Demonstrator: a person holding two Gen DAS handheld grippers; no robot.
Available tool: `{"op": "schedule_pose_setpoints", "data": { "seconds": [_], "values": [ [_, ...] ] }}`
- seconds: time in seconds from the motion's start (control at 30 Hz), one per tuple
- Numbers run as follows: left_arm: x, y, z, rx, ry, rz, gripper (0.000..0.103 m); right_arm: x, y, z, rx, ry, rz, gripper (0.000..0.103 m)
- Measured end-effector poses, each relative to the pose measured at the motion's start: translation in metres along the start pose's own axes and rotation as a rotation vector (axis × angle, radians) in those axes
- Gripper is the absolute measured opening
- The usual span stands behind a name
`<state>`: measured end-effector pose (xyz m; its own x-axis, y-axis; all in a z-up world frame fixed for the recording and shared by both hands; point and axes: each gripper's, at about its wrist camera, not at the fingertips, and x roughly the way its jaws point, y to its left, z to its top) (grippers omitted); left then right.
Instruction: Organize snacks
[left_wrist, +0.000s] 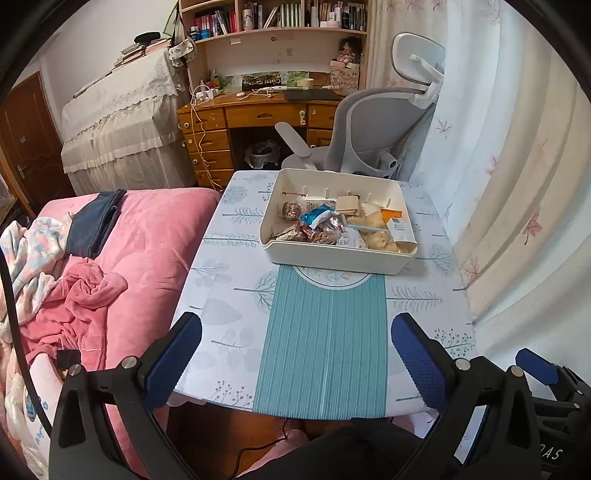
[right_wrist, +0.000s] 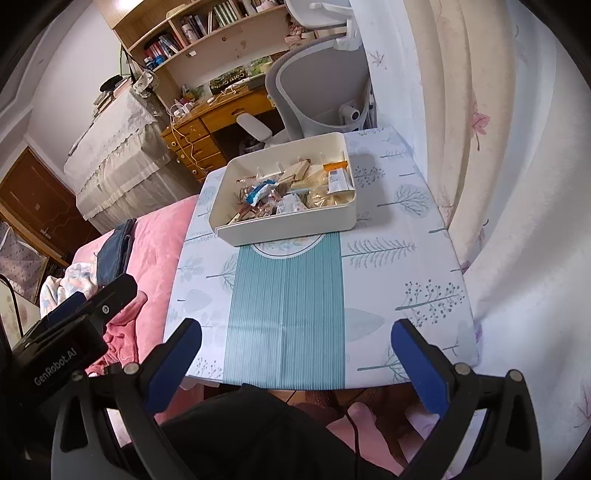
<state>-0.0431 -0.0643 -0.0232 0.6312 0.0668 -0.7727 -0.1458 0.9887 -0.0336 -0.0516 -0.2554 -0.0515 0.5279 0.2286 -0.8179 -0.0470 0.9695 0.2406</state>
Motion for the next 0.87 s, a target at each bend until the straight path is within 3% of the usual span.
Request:
{"op": "schedule_pose_setpoints", "data": {
  "seconds": [0.87],
  "values": [
    [0.013, 0.002, 0.006, 0.031, 0.011, -0.010, 0.102, 0.013, 0.000, 0.006, 0.021, 0.040, 0.003, 0.103]
  ]
}}
